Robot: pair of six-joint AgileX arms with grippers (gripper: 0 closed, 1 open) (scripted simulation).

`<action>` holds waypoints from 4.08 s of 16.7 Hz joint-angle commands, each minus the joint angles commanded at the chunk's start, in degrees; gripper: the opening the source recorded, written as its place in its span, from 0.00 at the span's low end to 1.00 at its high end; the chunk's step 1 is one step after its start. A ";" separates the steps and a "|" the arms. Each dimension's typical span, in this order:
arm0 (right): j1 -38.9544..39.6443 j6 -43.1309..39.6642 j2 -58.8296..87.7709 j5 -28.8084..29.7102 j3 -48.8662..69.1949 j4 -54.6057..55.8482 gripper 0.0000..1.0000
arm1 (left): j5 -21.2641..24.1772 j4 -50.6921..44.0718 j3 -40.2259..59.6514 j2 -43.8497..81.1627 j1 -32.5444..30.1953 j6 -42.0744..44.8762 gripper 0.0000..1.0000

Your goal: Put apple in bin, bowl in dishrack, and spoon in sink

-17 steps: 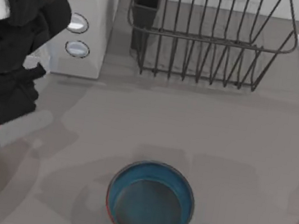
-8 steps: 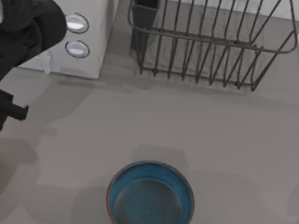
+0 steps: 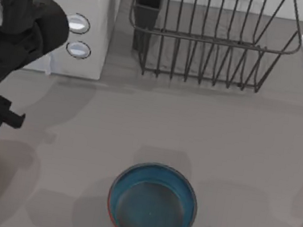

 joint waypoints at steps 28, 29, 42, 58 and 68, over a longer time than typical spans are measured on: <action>0.00 0.00 0.00 0.00 0.00 0.00 1.00 | -2.02 19.02 -14.33 -0.64 7.65 9.16 0.90; 0.00 0.00 0.00 0.00 0.00 0.00 1.00 | -2.02 19.02 -14.33 -0.64 7.65 9.16 0.98; 0.00 0.00 0.00 0.00 0.00 0.00 1.00 | -0.71 20.97 -15.95 -3.55 7.12 5.86 1.00; 0.00 0.00 0.00 0.00 0.00 0.00 1.00 | 24.65 59.65 -53.85 -58.06 11.08 -90.62 1.00; 0.00 0.00 0.00 0.00 0.00 0.00 1.00 | 33.75 82.20 -69.74 -88.79 20.98 -146.73 1.00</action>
